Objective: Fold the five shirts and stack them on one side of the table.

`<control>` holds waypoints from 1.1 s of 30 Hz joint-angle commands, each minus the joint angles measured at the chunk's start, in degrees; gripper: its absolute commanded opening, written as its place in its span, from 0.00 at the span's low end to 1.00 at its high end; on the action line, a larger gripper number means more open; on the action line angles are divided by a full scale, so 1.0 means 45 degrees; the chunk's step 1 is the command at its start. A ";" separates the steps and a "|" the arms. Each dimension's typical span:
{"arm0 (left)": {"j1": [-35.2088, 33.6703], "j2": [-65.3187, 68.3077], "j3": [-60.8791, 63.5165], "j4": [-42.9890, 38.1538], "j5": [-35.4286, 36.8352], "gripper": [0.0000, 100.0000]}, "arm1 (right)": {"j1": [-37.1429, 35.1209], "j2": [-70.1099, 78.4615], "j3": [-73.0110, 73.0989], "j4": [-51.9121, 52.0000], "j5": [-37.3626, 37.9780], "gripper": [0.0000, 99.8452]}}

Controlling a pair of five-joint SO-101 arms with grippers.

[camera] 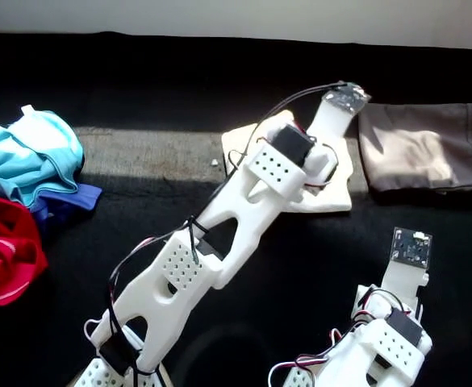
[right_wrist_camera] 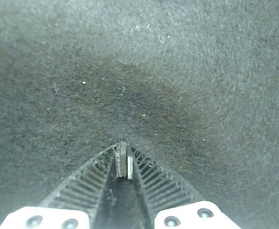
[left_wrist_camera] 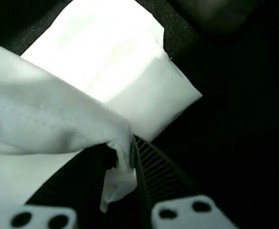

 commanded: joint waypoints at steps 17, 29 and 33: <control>-0.1612 0.0791 -0.0850 0.2813 0.0234 0.10 | 0.0264 -0.0029 0.0322 -0.0303 -0.0117 0.01; -0.1768 0.0654 -0.0576 0.3126 0.0059 0.18 | 0.0264 -0.0029 0.0322 -0.0303 -0.0117 0.01; -0.1905 -0.0908 -0.0596 0.3126 0.0059 0.18 | 0.0283 -0.0029 0.0205 -0.0264 -0.0117 0.01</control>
